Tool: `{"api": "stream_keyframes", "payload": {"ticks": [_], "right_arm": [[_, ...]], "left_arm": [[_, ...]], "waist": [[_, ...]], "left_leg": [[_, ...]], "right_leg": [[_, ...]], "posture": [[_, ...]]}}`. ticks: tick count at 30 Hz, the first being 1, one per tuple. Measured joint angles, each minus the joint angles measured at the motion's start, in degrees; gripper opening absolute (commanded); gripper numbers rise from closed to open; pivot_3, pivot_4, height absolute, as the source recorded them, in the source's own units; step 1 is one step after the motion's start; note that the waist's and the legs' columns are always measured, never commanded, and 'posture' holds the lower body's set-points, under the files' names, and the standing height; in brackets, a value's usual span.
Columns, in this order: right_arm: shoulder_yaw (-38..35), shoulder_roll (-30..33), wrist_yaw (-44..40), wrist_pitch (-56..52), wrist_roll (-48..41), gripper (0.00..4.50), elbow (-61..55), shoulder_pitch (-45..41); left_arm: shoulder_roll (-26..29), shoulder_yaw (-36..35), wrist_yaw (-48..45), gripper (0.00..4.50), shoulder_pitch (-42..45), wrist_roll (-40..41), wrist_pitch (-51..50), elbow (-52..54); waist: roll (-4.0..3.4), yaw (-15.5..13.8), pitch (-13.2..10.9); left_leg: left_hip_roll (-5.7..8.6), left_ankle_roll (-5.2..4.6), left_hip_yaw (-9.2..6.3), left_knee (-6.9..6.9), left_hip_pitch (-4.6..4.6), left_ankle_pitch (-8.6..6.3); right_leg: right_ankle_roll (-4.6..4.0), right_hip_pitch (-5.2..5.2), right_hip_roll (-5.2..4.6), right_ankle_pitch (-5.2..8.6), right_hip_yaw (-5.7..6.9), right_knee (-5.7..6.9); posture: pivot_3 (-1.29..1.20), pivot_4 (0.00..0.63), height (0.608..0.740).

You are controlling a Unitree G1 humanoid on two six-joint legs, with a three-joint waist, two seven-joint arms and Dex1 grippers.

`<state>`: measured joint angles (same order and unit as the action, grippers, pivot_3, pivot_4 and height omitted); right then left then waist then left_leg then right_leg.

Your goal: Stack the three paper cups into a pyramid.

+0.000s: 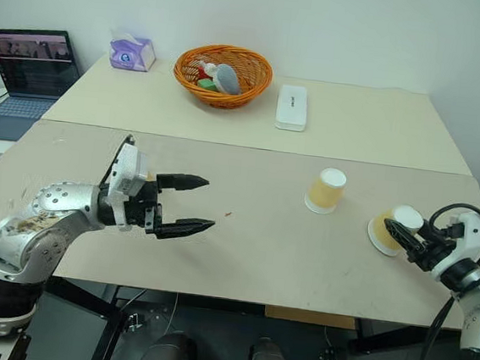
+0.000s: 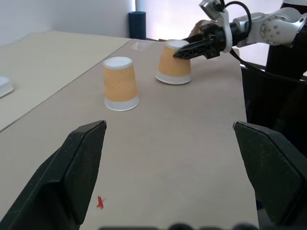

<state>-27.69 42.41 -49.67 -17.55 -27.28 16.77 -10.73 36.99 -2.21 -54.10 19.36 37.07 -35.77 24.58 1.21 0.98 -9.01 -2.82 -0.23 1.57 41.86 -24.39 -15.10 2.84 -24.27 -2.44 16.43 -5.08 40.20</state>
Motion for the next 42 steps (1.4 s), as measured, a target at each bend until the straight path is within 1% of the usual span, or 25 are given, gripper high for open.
{"api": "stream_keyframes", "payload": {"ticks": [3, 6, 7, 9, 12, 13, 16, 19, 20, 21, 23, 26, 29, 32, 37, 42], "right_arm": [[0.07, 0.08, -0.13, -0.15, -0.23, 2.58, -0.41, -0.85], [0.19, 0.09, -0.51, -2.97, -3.36, 2.58, -4.77, -4.05], [0.19, 0.44, -0.87, -4.33, -4.77, 2.58, -6.77, -5.08], [0.37, 2.53, -3.72, -10.79, -11.18, 2.58, -13.34, -7.00], [0.95, 4.69, -6.41, -15.57, -16.73, 2.58, -18.03, -10.63], [2.60, 5.71, -8.26, -17.76, -19.05, 2.58, -19.79, -13.40], [6.07, 5.77, -10.65, -19.81, -20.80, 2.58, -21.25, -17.02], [12.29, 1.72, -12.11, -21.41, -21.27, 2.58, -21.21, -22.56], [13.55, 1.02, -12.32, -21.59, -21.25, 2.58, -21.18, -23.17], [16.22, -0.72, -12.88, -21.77, -20.89, 2.58, -20.82, -24.58], [19.34, -2.68, -13.76, -21.25, -19.00, 2.58, -19.28, -25.98], [25.23, -6.56, -14.89, -18.12, -13.88, 2.58, -13.85, -27.93], [28.95, -10.66, -15.78, -14.03, -9.09, 2.58, -7.73, -29.98], [31.59, -15.53, -16.01, -8.78, -4.05, 2.58, 0.00, -34.01], [34.76, -21.96, -16.84, -2.94, 1.71, 2.58, 8.48, -38.17], [36.59, -24.29, -18.56, -2.62, 3.75, 2.58, 9.68, -38.38]], "left_arm": [[2.21, -2.02, 0.75, 4.50, -4.31, 2.17, -2.14, 3.02], [4.38, -4.27, 1.07, 4.50, -10.58, 3.30, -2.71, 6.20], [4.51, -4.55, 1.25, 4.50, -11.53, 3.48, -2.89, 6.65], [4.83, -5.67, 2.20, 4.50, -13.61, 3.59, -2.93, 8.33], [4.87, -6.08, 3.32, 4.50, -14.35, 3.78, -2.95, 9.22], [4.86, -6.32, 3.89, 4.50, -15.31, 3.78, -2.94, 9.89], [4.84, -6.51, 4.76, 4.50, -16.11, 3.75, -2.89, 10.79], [4.65, -7.39, 6.46, 4.50, -17.33, 3.81, -2.87, 11.51], [4.61, -7.49, 6.69, 4.50, -17.45, 3.82, -2.87, 11.73], [4.61, -7.88, 7.25, 4.50, -17.85, 3.84, -2.87, 12.19], [4.57, -8.45, 7.93, 4.50, -18.39, 4.03, -2.86, 12.41], [4.24, -10.71, 9.20, 4.50, -19.64, 5.08, -2.87, 12.50], [4.29, -11.90, 9.90, 4.50, -20.33, 4.76, -2.62, 12.30], [4.30, -12.97, 10.83, 4.50, -21.31, 4.52, -1.93, 12.01], [3.84, -13.66, 12.26, 4.50, -22.22, 3.74, -1.54, 11.32], [3.14, -13.25, 12.98, 4.50, -22.25, 3.38, -1.17, 11.15]], "waist": [[-0.04, 0.04, -0.10], [-0.17, 0.56, -0.25], [-0.17, 0.50, -0.26], [-0.20, 0.29, -0.36], [-0.12, -0.11, -0.41], [-0.09, -0.09, -0.43], [0.03, -0.11, -0.49], [0.05, 0.09, -0.50], [0.06, 0.08, -0.51], [0.06, 0.06, -0.51], [0.06, 0.04, -0.51], [0.09, -0.08, -0.53], [0.08, -0.06, -0.54], [0.07, 0.12, -0.55], [0.06, 0.25, -0.55], [0.05, -0.08, -0.56]], "left_leg": [[-0.01, 0.00, 0.00, -0.01, 0.00, 0.00], [-0.03, 0.00, 0.05, -0.01, 0.03, 0.00], [-0.03, 0.00, 0.03, -0.02, 0.04, 0.00], [-0.03, 0.00, 0.02, -0.01, 0.03, 0.00], [-0.03, 0.00, 0.01, -0.01, 0.01, 0.00], [-0.03, 0.00, 0.03, -0.01, 0.01, 0.00], [-0.05, 0.00, 0.01, -0.02, -0.01, 0.00], [-0.07, 0.00, 0.02, -0.02, 0.00, 0.00], [-0.07, 0.00, 0.01, -0.04, 0.00, 0.00], [-0.07, 0.00, 0.00, -0.05, -0.02, 0.00], [-0.07, 0.00, 0.01, -0.06, -0.02, 0.00], [-0.06, 0.00, 0.01, -0.05, -0.03, 0.00], [-0.06, 0.01, 0.01, -0.05, -0.05, 0.00], [-0.07, 0.02, 0.02, -0.05, -0.04, 0.01], [-0.08, 0.02, 0.00, -0.08, -0.12, 0.01], [-0.05, 0.08, -0.05, -0.06, -0.25, 0.04]], "right_leg": [[0.00, -0.02, 0.00, 0.00, 0.00, 0.01], [-0.01, -0.06, 0.01, -0.01, -0.10, 0.05], [-0.01, -0.03, 0.01, -0.01, -0.05, 0.06], [-0.01, -0.04, 0.01, -0.01, -0.05, 0.05], [-0.01, -0.01, 0.00, -0.01, 0.00, -0.02], [-0.01, -0.01, -0.02, -0.01, -0.02, -0.04], [-0.02, -0.04, -0.01, -0.01, 0.02, -0.05], [-0.06, -0.07, 0.00, -0.04, 0.00, -0.04], [-0.06, -0.06, 0.01, -0.04, 0.02, -0.05], [-0.06, -0.08, 0.00, -0.04, 0.02, -0.05], [-0.06, -0.08, 0.00, -0.04, 0.02, -0.06], [-0.07, -0.10, -0.04, -0.05, 0.04, -0.06], [-0.09, -0.14, -0.03, -0.06, 0.05, -0.03], [-0.11, -0.16, -0.03, -0.07, 0.04, -0.01], [-0.13, -0.27, -0.03, -0.08, 0.08, 0.03], [-0.14, -0.33, -0.08, -0.09, 0.17, 0.02]], "posture": [[0.00, 0.150, 0.675], [0.00, 0.150, 0.675], [0.00, 0.150, 0.675], [0.00, 0.150, 0.675], [0.00, 0.150, 0.675], [0.00, 0.150, 0.675], [0.00, 0.150, 0.675], [0.00, 0.150, 0.675], [0.00, 0.150, 0.675], [0.00, 0.150, 0.675], [0.00, 0.150, 0.675], [0.00, 0.150, 0.675], [0.00, 0.150, 0.675], [0.00, 0.150, 0.675], [0.00, 0.150, 0.675], [0.00, 0.150, 0.675]]}}
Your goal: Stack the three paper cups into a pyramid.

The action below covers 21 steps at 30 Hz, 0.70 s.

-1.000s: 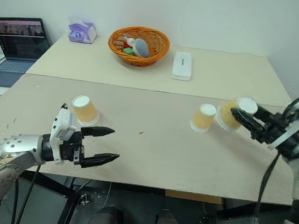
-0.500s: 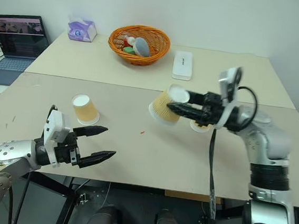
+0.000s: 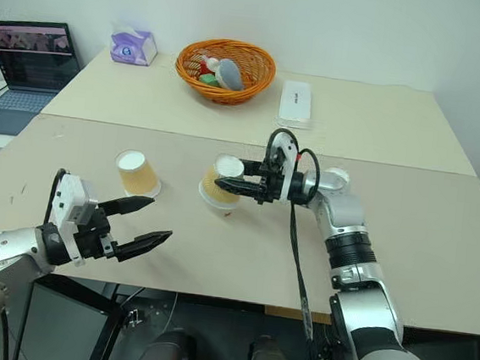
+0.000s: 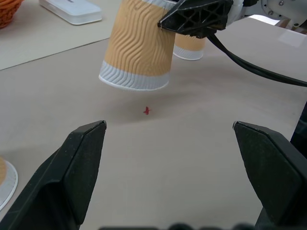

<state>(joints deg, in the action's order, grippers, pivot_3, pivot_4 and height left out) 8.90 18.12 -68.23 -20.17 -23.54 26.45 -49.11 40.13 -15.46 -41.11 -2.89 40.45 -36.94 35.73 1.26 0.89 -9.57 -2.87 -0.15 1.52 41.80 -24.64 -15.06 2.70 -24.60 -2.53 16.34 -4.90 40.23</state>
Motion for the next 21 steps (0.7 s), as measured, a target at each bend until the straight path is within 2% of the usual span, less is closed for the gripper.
{"api": "stream_keyframes", "payload": {"ticks": [4, 14, 20, 21], "right_arm": [[1.75, -1.54, -0.98, 1.14, 2.17, 2.58, 0.39, -0.01], [1.55, -4.12, 0.94, 8.51, 8.34, 2.58, 13.23, -4.00], [0.72, -4.37, 0.72, 11.32, 9.37, 2.58, 17.13, -4.60], [0.54, -4.37, 0.54, 11.36, 9.37, 3.05, 17.30, -4.60]], "left_arm": [[-0.40, 1.12, 0.16, 4.50, 0.33, -0.14, 0.80, -0.39], [-0.86, 3.10, 0.64, 4.50, 2.28, -0.14, 1.55, -0.66], [-0.87, 3.23, 0.97, 4.50, 2.63, -0.12, 1.55, -0.67], [-0.87, 3.24, 0.97, 4.50, 2.81, -0.12, 1.55, -0.72]], "waist": [[0.00, 0.12, 0.00], [0.00, 0.36, 0.00], [0.00, 0.42, 0.00], [0.00, 0.42, 0.00]], "left_leg": [[-0.02, 0.05, -0.02, -0.01, -0.01, 0.03], [-0.01, 0.09, -0.01, -0.01, -0.09, 0.05], [-0.01, 0.11, -0.01, 0.00, -0.18, 0.06], [-0.01, 0.11, -0.01, 0.00, -0.18, 0.07]], "right_leg": [[-0.05, -0.07, 0.02, -0.03, 0.02, 0.06], [-0.06, -0.16, 0.03, -0.04, 0.02, 0.07], [-0.06, -0.28, 0.02, -0.05, 0.02, 0.15], [-0.06, -0.29, 0.02, -0.05, 0.02, 0.16]], "posture": [[0.00, 0.150, 0.675], [0.00, 0.150, 0.675], [0.00, 0.150, 0.675], [0.00, 0.150, 0.675]]}}
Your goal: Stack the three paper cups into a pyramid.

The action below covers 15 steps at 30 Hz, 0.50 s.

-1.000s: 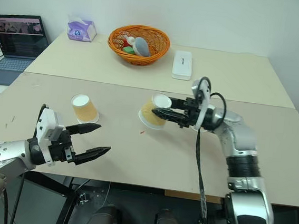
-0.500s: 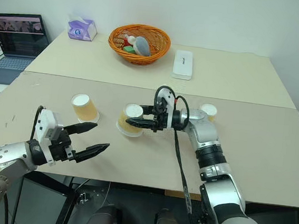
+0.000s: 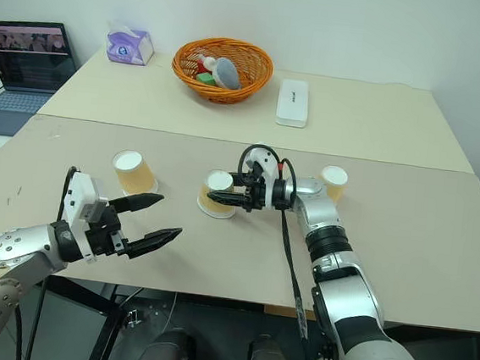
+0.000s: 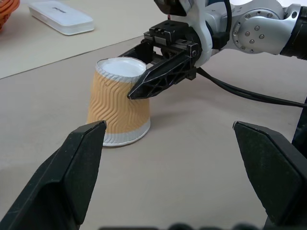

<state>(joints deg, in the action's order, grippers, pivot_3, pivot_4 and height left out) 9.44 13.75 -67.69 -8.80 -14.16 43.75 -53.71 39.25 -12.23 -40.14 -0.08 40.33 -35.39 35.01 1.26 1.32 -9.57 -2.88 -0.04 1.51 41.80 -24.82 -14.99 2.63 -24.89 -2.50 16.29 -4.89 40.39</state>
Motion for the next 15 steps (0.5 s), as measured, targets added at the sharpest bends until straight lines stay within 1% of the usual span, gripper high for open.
{"api": "stream_keyframes", "payload": {"ticks": [1, 2, 4, 8, 11, 15], "right_arm": [[-0.13, 0.00, -0.26, 0.08, -0.01, 3.54, 0.09, 0.00], [-0.35, 0.00, -0.68, 0.06, -0.07, 3.79, 0.09, 0.00], [-0.80, 0.02, -1.09, 0.06, -0.08, 4.44, 0.07, 0.07], [-1.32, 0.38, -0.64, -0.65, 0.02, 4.44, -0.10, 0.19], [-3.07, 2.27, -2.11, -4.06, -1.58, 4.44, -3.54, 1.35], [-6.34, 6.23, -3.04, -9.58, -5.41, 4.44, -12.20, 4.89]], "left_arm": [[0.00, 0.01, 0.00, 4.50, 0.13, 0.00, 0.00, -0.11], [0.00, 0.03, 0.00, 4.50, 0.21, 0.01, 0.00, -0.27], [-0.03, 0.09, 0.00, 4.50, 0.22, 0.00, 0.00, -0.69], [-0.21, 0.62, 0.00, 4.50, 0.54, 0.00, 0.01, -0.98], [-0.28, 1.36, -0.32, 4.50, 1.28, -0.02, 0.12, -1.42], [-0.38, 2.36, -1.23, 4.50, 2.41, -0.48, 0.37, -2.82]], "waist": [[0.00, 0.00, 0.00], [0.00, 0.03, 0.00], [0.00, 0.08, 0.00], [0.00, 0.09, 0.00], [0.00, -0.16, 0.00], [0.00, -0.30, 0.00]], "left_leg": [[0.00, 0.00, 0.00, 0.00, 0.00, 0.00], [0.00, 0.00, 0.00, 0.00, -0.01, 0.00], [0.00, 0.00, 0.00, 0.00, -0.04, 0.00], [0.02, 0.04, 0.00, 0.01, -0.21, 0.02], [0.03, 0.05, -0.01, 0.02, -0.28, 0.03], [0.03, 0.05, -0.02, 0.02, -0.29, 0.03]], "right_leg": [[0.00, -0.01, 0.00, 0.00, 0.00, 0.00], [0.00, -0.02, 0.00, 0.00, -0.01, 0.02], [0.00, -0.06, 0.00, 0.00, 0.00, 0.04], [-0.01, -0.25, -0.01, 0.00, -0.02, 0.17], [-0.01, -0.28, -0.01, 0.00, -0.01, 0.17], [-0.01, -0.28, -0.01, 0.00, 0.00, 0.17]], "posture": [[0.00, 0.150, 0.675], [0.00, 0.150, 0.675], [0.00, 0.150, 0.675], [0.00, 0.150, 0.675], [0.00, 0.150, 0.675], [0.00, 0.150, 0.675]]}}
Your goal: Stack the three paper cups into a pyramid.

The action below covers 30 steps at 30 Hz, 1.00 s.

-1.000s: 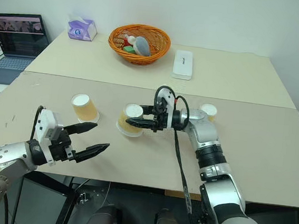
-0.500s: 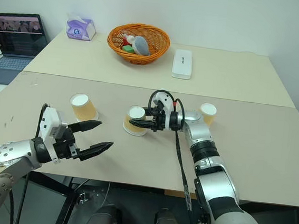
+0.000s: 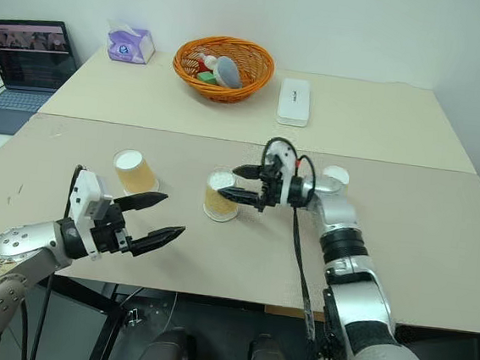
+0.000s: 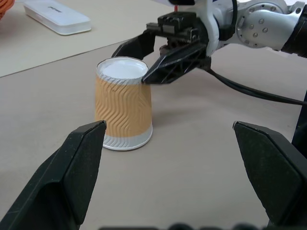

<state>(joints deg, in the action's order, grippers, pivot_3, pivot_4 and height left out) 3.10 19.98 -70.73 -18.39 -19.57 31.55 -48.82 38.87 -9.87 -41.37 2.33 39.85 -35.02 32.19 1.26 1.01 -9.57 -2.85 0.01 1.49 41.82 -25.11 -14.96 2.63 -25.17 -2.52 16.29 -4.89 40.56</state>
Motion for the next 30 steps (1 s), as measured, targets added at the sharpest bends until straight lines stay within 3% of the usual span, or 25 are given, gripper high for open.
{"api": "stream_keyframes", "payload": {"ticks": [9, 16, 21, 25, 30], "right_arm": [[-7.18, 8.32, 2.38, -12.37, -8.94, 4.44, -20.63, 11.15], [-22.62, 17.20, 14.63, -15.15, -13.33, 4.44, -35.04, 19.08], [-31.92, 22.69, 21.39, -15.29, -13.30, 4.44, -37.13, 22.84], [-31.59, 22.89, 24.24, -11.80, -9.32, 4.44, -33.35, 28.10], [-24.19, 18.62, 24.82, -7.63, -5.16, 4.44, -27.20, 29.71]], "left_arm": [[-0.77, 3.64, -3.15, 4.50, 5.47, -1.45, 1.29, -4.86], [-0.64, 7.22, -7.53, 4.50, 8.38, -1.66, 1.58, -6.92], [-0.21, 8.43, -9.69, 4.50, 8.80, -1.61, 1.58, -6.82], [-0.29, 9.40, -10.67, 4.50, 9.25, -2.03, 1.80, -7.01], [-0.72, 10.48, -11.44, 4.50, 11.34, -2.81, 2.35, -8.15]], "waist": [[0.01, 0.05, 0.00], [0.03, -0.12, -0.01], [0.03, -0.08, -0.01], [0.04, 0.04, -0.01], [0.03, 0.45, -0.01]], "left_leg": [[0.02, -0.01, -0.01, 0.01, 0.00, 0.01], [0.03, -0.01, -0.02, 0.01, -0.10, 0.01], [0.03, -0.01, -0.01, 0.01, -0.07, 0.01], [0.02, -0.02, 0.00, 0.02, -0.05, 0.01], [0.03, -0.04, 0.05, 0.01, -0.02, 0.03]], "right_leg": [[0.01, 0.01, 0.02, 0.00, -0.01, 0.00], [0.06, 0.00, 0.02, -0.01, -0.02, -0.12], [0.06, 0.06, 0.03, -0.01, -0.03, -0.15], [0.07, 0.08, 0.04, -0.02, -0.05, -0.17], [0.08, 0.05, 0.06, -0.03, -0.14, -0.15]], "posture": [[0.00, 0.150, 0.675], [0.00, 0.150, 0.675], [0.00, 0.150, 0.675], [0.00, 0.150, 0.675], [0.00, 0.150, 0.675]]}}
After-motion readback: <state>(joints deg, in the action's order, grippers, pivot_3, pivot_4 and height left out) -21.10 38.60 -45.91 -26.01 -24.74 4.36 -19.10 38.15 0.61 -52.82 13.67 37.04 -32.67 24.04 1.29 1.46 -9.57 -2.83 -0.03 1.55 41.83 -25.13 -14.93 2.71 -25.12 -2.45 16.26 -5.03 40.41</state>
